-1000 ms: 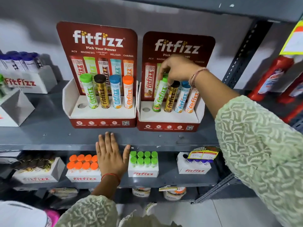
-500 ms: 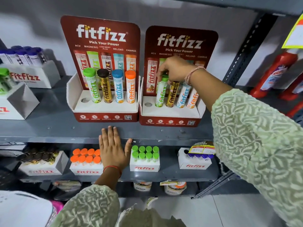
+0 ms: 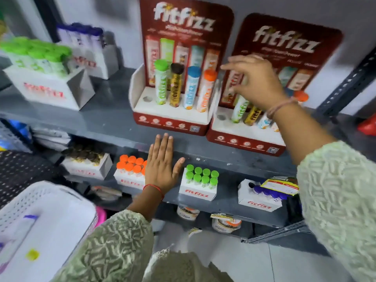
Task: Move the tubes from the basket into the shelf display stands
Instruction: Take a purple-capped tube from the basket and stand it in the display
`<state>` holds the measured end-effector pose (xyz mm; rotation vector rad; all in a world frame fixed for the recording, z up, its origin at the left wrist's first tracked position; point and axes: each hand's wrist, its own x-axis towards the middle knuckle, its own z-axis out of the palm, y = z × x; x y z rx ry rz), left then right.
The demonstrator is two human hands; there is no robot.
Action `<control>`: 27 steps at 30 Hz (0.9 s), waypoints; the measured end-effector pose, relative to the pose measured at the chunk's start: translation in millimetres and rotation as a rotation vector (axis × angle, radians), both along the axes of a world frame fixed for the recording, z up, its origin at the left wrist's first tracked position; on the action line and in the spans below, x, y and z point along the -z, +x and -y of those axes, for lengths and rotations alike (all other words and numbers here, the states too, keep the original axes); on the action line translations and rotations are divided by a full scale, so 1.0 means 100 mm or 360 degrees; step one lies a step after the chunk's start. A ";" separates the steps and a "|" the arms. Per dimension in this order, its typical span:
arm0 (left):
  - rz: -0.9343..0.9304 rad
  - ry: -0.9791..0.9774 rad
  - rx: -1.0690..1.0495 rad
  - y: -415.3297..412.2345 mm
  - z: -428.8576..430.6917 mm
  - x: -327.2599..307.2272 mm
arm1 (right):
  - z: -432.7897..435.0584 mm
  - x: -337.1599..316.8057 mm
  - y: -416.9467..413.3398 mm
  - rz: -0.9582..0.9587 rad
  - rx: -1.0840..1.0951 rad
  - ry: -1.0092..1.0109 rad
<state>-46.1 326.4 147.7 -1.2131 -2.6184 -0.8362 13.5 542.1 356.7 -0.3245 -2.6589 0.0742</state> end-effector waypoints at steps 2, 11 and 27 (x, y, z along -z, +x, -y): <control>-0.0003 0.0111 -0.0128 -0.01 0.23 0.10 | 0.49 0.35 -0.14 -0.0384 -0.0285 0.0002; 0.0436 -0.0175 -0.1333 0.23 2.29 1.10 | 2.72 2.14 -1.13 0.0365 -0.1126 -0.0325; 0.0596 -0.0342 -0.1793 0.45 3.00 1.76 | 4.94 3.94 -2.42 0.1516 -0.0164 -0.1897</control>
